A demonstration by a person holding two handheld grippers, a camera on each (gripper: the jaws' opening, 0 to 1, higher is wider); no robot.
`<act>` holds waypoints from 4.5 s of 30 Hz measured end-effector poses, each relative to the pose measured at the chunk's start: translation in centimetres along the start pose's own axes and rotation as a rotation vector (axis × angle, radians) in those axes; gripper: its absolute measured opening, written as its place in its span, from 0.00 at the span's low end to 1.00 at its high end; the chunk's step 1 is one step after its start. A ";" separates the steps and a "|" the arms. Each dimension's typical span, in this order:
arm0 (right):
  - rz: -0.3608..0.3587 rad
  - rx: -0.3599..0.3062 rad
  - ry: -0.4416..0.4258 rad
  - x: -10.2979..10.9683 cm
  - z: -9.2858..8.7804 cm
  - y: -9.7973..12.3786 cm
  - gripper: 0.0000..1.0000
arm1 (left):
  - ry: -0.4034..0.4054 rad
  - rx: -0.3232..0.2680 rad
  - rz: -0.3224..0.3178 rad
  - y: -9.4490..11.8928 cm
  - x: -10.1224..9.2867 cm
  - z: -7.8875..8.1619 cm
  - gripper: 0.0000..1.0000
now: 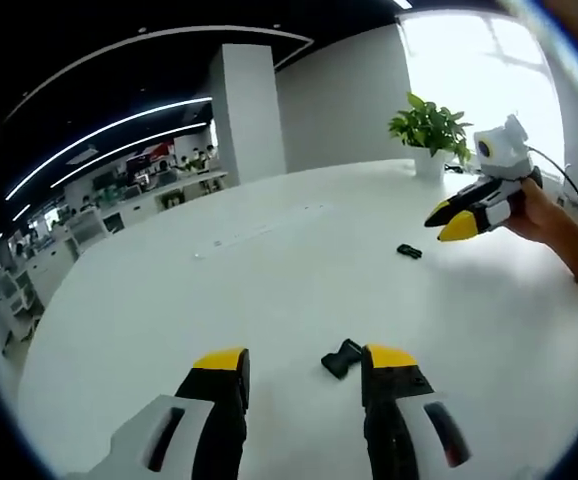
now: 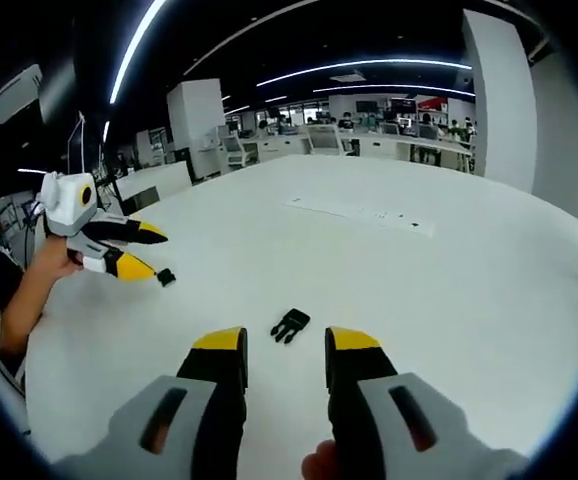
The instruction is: Snap the two parts of the plastic buckle together until the buckle closes and remains connected.
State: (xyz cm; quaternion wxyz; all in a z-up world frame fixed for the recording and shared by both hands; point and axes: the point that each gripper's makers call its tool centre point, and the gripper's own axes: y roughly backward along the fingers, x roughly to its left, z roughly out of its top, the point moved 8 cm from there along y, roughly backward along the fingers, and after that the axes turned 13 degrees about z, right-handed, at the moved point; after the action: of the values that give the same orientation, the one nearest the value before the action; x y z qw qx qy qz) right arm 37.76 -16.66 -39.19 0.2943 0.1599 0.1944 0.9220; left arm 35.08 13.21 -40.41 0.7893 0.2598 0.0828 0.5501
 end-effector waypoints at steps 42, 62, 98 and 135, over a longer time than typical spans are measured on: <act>0.013 0.049 0.014 0.1 -0.5 -1.0 0.31 | 0.048 0.019 0.081 -2.0 1.9 -0.9 0.45; 0.042 0.081 0.027 0.9 -1.2 -2.2 0.31 | 0.034 -0.013 0.054 -0.4 2.0 -0.1 0.45; 0.084 0.051 0.062 2.2 -1.0 -3.4 0.29 | -0.026 0.030 -0.028 -0.6 -0.6 -0.6 0.45; 0.099 0.021 0.108 1.8 -0.6 -4.2 0.40 | -0.031 0.037 -0.024 -0.8 -0.5 -0.7 0.45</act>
State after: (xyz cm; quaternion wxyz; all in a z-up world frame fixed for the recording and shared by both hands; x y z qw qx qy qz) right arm 38.15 -12.61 -41.25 0.2357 0.1224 0.2116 0.9406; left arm 35.25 12.78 -41.51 0.7923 0.2816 0.0839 0.5348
